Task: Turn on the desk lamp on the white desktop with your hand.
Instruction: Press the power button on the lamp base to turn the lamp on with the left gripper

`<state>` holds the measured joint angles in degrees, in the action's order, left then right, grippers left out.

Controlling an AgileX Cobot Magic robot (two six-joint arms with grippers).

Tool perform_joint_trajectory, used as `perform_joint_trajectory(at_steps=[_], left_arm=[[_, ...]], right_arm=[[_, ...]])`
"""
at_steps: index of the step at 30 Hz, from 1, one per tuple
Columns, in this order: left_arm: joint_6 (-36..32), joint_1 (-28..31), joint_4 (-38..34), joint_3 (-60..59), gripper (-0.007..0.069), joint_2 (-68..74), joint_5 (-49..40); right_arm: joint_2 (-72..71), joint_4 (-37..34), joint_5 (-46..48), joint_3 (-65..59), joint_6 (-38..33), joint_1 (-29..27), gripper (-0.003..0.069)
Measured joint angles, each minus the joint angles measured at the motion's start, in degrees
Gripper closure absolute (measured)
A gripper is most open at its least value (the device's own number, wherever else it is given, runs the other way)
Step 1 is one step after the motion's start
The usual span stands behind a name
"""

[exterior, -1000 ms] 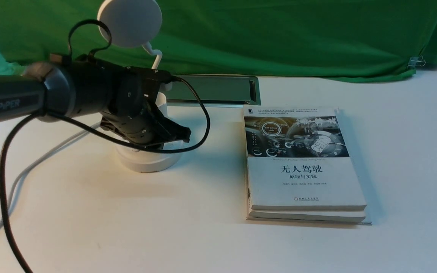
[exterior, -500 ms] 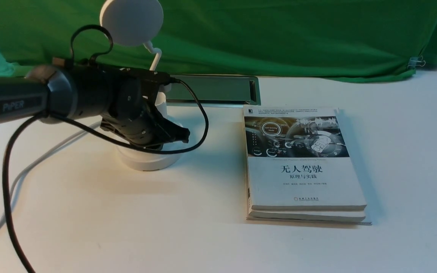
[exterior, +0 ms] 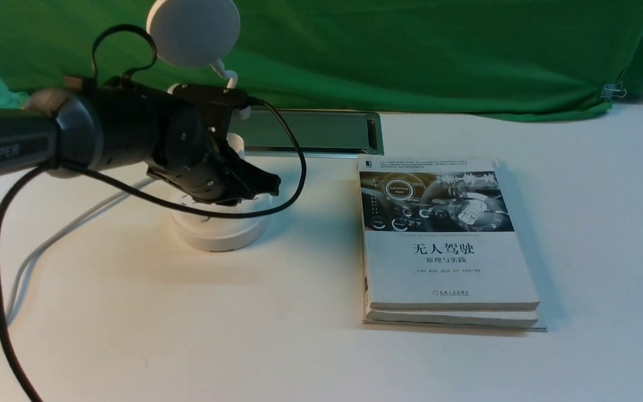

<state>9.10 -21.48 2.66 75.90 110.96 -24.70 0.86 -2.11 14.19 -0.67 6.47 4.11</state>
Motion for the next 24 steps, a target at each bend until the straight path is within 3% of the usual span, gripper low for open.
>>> perform_joint_trajectory(at_steps=[24], left_arm=[[1.2, 0.0, -2.0, 1.5, 0.0603, 3.9, -1.2]], right_arm=[[0.0, 0.0, 0.0, 0.0, 0.0, 0.0, 0.0418]])
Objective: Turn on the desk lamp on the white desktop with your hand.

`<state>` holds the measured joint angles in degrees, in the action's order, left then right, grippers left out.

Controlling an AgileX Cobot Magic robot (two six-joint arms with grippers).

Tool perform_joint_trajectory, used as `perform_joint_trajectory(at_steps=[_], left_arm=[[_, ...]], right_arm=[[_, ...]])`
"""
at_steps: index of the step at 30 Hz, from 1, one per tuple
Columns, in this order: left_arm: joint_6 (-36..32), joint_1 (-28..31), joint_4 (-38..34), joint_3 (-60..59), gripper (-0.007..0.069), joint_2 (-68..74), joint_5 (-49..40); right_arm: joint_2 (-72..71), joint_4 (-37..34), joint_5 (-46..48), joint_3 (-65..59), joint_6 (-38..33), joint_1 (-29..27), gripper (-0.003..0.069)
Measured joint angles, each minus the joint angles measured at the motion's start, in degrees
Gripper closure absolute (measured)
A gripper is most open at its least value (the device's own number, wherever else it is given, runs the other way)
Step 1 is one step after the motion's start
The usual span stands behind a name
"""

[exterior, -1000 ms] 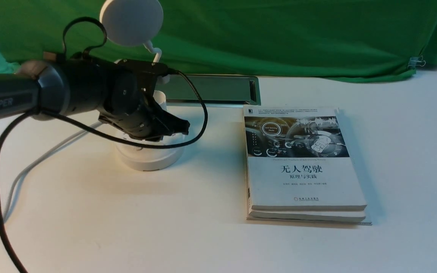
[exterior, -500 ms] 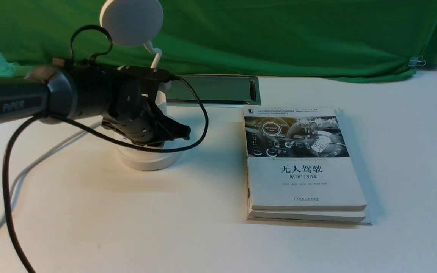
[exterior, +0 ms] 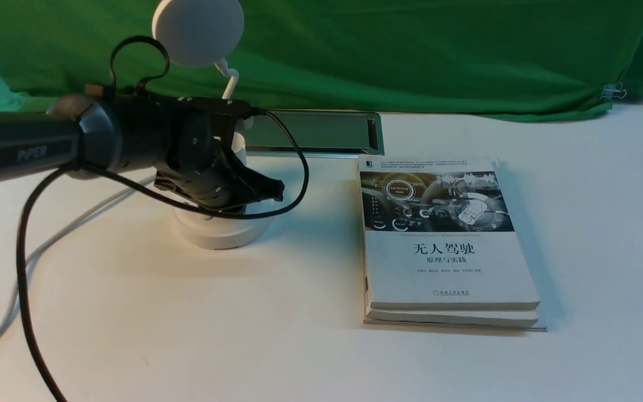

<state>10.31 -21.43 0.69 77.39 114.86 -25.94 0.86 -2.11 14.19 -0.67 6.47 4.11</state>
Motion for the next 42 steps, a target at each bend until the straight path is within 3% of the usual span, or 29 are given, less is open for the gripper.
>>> perform_joint_trajectory(at_steps=[11, 15, 20, 25, 31, 42], left_arm=[[-2.8, -4.0, -2.2, -2.7, 0.0603, -11.7, -7.4], [-5.2, -7.4, -6.5, -10.6, 0.0603, -18.9, -7.8], [-9.2, -12.4, -13.6, -23.9, 0.0603, -36.0, -2.2], [-15.6, -16.0, -15.2, -33.7, 0.0603, -59.3, 11.0], [-17.9, -16.0, -11.4, -44.2, 0.0603, -78.0, 21.3], [-17.9, -16.0, -4.1, -59.1, 0.0603, -90.0, 18.4]], right_arm=[[0.0, 0.0, 0.0, 0.0, 0.0, 0.0, 0.0418], [0.0, 0.0, 0.0, 0.0, 0.0, 0.0, 0.0418], [0.0, 0.0, 0.0, 0.0, 0.0, 0.0, 0.0418], [0.0, 0.0, 0.0, 0.0, 0.0, 0.0, 0.0418], [0.0, 0.0, 0.0, 0.0, 0.0, 0.0, 0.0418], [0.0, 0.0, 0.0, 0.0, 0.0, 0.0, 0.0418]])
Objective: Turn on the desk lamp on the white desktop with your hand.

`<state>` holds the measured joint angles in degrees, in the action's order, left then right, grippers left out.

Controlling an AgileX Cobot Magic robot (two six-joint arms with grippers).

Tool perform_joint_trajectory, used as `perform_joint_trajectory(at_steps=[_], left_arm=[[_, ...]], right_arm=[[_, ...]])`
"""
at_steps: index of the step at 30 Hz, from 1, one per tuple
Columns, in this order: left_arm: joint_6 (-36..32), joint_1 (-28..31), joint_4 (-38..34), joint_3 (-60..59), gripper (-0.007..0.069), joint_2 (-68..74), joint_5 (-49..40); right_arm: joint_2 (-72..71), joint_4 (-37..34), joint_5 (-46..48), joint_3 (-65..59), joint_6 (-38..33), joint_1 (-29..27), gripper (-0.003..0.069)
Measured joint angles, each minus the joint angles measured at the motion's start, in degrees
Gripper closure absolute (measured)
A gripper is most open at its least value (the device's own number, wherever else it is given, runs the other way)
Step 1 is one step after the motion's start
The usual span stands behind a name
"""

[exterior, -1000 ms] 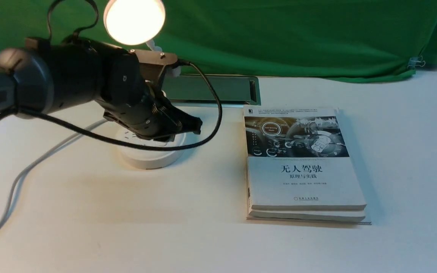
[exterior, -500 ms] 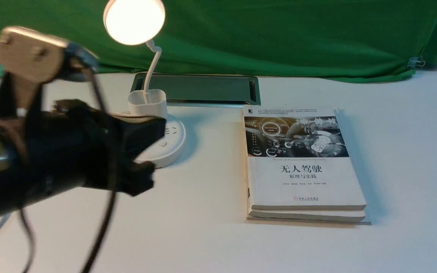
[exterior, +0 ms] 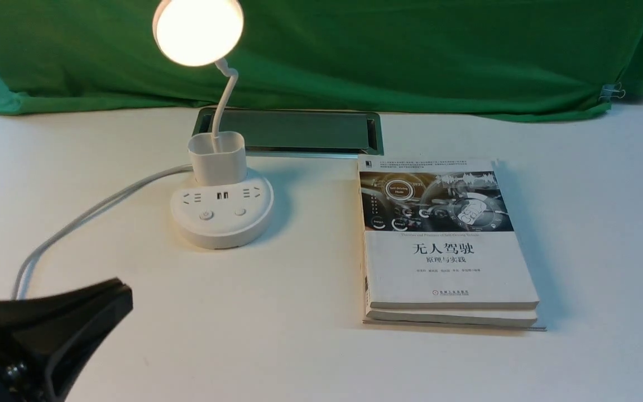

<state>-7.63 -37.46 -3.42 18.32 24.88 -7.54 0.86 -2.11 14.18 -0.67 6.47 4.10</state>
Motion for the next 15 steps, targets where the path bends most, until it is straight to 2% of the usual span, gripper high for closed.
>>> perform_joint_trajectory(at_steps=[4, 9, 10, 13, 15], left_arm=[[-0.4, 0.0, 0.5, -2.4, 0.0603, -0.9, -1.8], [-1.7, 0.5, 10.9, -3.5, 0.0603, -6.9, 1.8], [-1.9, 2.6, 13.3, -3.8, 0.0603, -10.4, 2.9], [-0.3, 7.6, 13.5, -3.8, 0.0603, -14.7, 1.7], [3.1, 14.6, 12.1, -3.9, 0.0603, -18.7, -1.8]], right_arm=[[0.0, 0.0, 0.0, 0.0, 0.0, 0.0, 0.0418], [0.0, 0.0, 0.0, 0.0, 0.0, 0.0, 0.0418], [0.0, 0.0, 0.0, 0.0, 0.0, 0.0, 0.0418], [0.0, 0.0, 0.0, 0.0, 0.0, 0.0, 0.0418], [0.0, 0.0, 0.0, 0.0, 0.0, 0.0, 0.0418]])
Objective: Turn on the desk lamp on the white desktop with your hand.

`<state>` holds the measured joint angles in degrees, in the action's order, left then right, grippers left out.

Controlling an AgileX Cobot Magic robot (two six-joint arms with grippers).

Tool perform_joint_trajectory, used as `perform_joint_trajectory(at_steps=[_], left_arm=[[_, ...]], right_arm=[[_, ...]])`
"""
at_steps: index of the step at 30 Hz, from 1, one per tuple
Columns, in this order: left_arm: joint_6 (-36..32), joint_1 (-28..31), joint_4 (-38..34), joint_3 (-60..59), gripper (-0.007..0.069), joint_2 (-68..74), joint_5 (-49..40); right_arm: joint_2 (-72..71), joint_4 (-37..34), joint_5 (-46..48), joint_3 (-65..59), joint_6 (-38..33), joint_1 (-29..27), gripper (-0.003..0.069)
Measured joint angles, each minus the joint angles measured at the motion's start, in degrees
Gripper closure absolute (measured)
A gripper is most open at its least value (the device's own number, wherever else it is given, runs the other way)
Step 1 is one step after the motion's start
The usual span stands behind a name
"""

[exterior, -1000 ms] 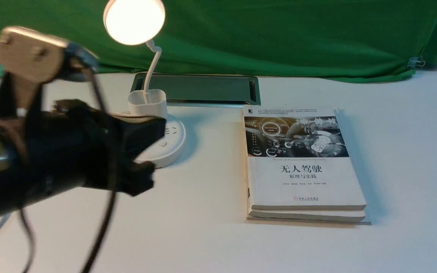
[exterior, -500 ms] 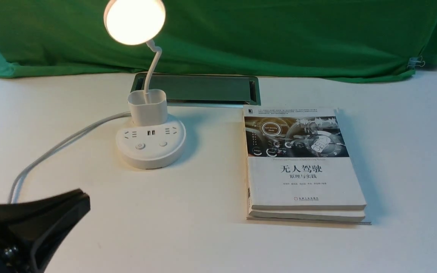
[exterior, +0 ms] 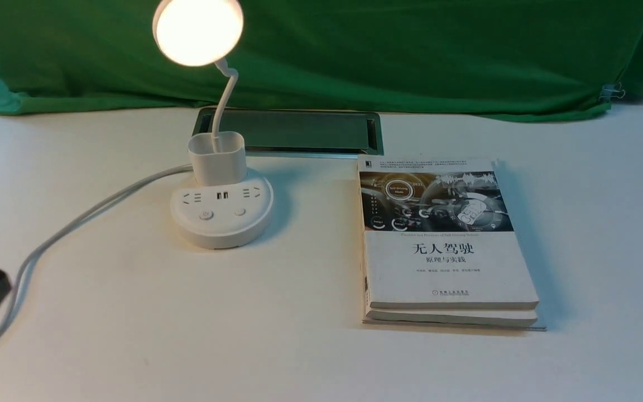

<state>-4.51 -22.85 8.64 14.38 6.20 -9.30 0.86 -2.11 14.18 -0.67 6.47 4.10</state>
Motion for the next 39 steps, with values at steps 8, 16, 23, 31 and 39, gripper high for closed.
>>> perform_joint_trajectory(at_steps=[8, 16, 23, 31, 39], left_arm=[[-1.1, 15.5, -7.6, -11.1, 0.0603, -6.1, 16.5], [10.4, 16.2, -6.7, -14.6, 0.0603, -6.3, 2.4], [7.2, 15.8, -10.5, -14.7, 0.0603, -6.3, -5.1], [6.3, 15.8, -10.9, -14.7, 0.0603, -6.3, -5.1], [6.2, 15.8, -10.9, -14.7, 0.0603, -6.3, -5.1]], right_arm=[[0.0, 0.0, 0.0, 0.0, 0.0, 0.0, 0.0418], [0.0, 0.0, -0.2, 0.0, 0.0, 0.0, 0.0418], [0.0, 0.0, -0.2, 0.0, 0.0, 0.0, 0.0418], [0.0, 0.0, -0.2, 0.0, 0.0, 0.0, 0.0418], [0.0, 0.0, -0.2, 0.0, 0.0, 0.0, 0.0418]])
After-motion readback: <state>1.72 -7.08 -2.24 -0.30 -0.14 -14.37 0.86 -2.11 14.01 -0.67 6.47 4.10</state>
